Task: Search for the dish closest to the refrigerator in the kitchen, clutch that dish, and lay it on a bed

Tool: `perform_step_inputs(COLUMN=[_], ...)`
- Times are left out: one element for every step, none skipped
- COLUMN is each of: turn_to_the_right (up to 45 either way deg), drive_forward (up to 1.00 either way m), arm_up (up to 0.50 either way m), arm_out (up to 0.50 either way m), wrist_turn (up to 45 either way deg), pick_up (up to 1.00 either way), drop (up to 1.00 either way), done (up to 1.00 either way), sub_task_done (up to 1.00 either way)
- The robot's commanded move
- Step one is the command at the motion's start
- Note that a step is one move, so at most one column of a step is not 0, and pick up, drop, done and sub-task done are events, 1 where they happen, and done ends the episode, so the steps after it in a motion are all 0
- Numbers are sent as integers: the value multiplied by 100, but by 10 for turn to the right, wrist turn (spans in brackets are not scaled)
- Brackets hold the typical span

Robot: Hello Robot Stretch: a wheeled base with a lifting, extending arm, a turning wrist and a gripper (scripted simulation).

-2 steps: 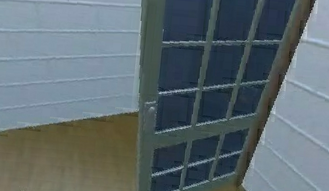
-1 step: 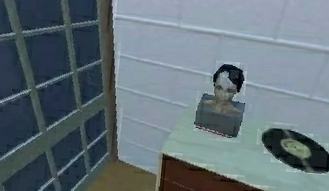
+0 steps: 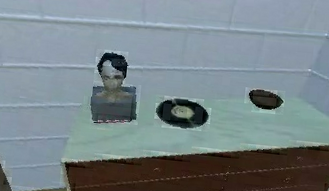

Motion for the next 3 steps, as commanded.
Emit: perform_step_inputs(turn_to_the_right=[-450,-450,-450], drive_forward=[0,0,0], arm_up=[0,0,0], arm_out=[0,0,0], wrist_turn=[0,0,0], pick_up=[0,0,0], drop=[0,0,0], done=[0,0,0], sub_task_done=[0,0,0])
